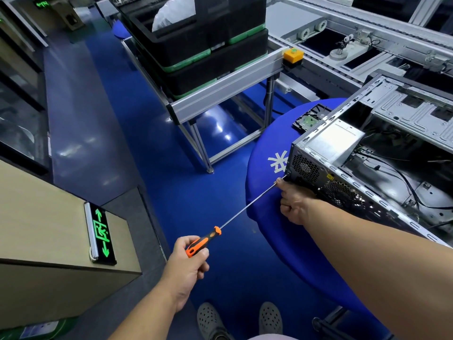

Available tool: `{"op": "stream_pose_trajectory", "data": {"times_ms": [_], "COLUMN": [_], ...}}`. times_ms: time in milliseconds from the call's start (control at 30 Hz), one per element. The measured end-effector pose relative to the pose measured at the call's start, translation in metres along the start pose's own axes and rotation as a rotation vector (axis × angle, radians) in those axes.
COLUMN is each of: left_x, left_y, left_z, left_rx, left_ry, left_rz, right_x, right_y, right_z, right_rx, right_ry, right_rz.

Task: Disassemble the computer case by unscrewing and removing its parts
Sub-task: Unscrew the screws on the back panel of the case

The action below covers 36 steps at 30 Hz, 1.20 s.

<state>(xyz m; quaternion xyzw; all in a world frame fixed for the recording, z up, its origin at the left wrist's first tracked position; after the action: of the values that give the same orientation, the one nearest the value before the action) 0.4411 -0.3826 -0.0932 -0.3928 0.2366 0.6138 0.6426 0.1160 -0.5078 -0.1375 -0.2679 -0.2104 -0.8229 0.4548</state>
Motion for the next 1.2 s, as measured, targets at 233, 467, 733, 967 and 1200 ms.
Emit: {"op": "stream_pose_trajectory", "data": {"times_ms": [233, 467, 733, 967, 1200], "left_x": [-0.004, 0.000, 0.006, 0.006, -0.008], "left_y": [-0.003, -0.003, 0.000, 0.003, 0.008], "left_z": [0.002, -0.002, 0.000, 0.002, 0.000], "left_rx": [-0.012, 0.016, 0.015, 0.033, 0.045], "left_ry": [0.095, 0.043, -0.148, -0.262, -0.099], "left_rz": [-0.101, -0.061, 0.040, 0.124, 0.254], "right_x": [0.000, 0.000, 0.002, 0.003, 0.003], "right_y": [-0.001, -0.002, 0.000, 0.000, 0.001], "right_z": [-0.001, 0.001, 0.004, 0.002, 0.000], "right_rx": [-0.003, -0.001, 0.028, 0.042, 0.020], "right_ry": [-0.001, 0.004, 0.007, 0.008, 0.009], "right_rz": [-0.018, -0.018, -0.002, 0.001, -0.012]}}
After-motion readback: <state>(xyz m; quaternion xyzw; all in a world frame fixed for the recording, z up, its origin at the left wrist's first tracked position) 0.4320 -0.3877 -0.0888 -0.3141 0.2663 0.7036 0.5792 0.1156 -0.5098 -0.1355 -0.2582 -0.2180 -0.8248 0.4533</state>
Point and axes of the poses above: each hand's wrist, its own z-axis away from the middle knuckle, its own y-axis out of the palm, x = y × z, the point moved 5 cm from there along -z, towards the middle knuckle, and after that the axes turned 5 degrees about -x, right-handed, at the moved point
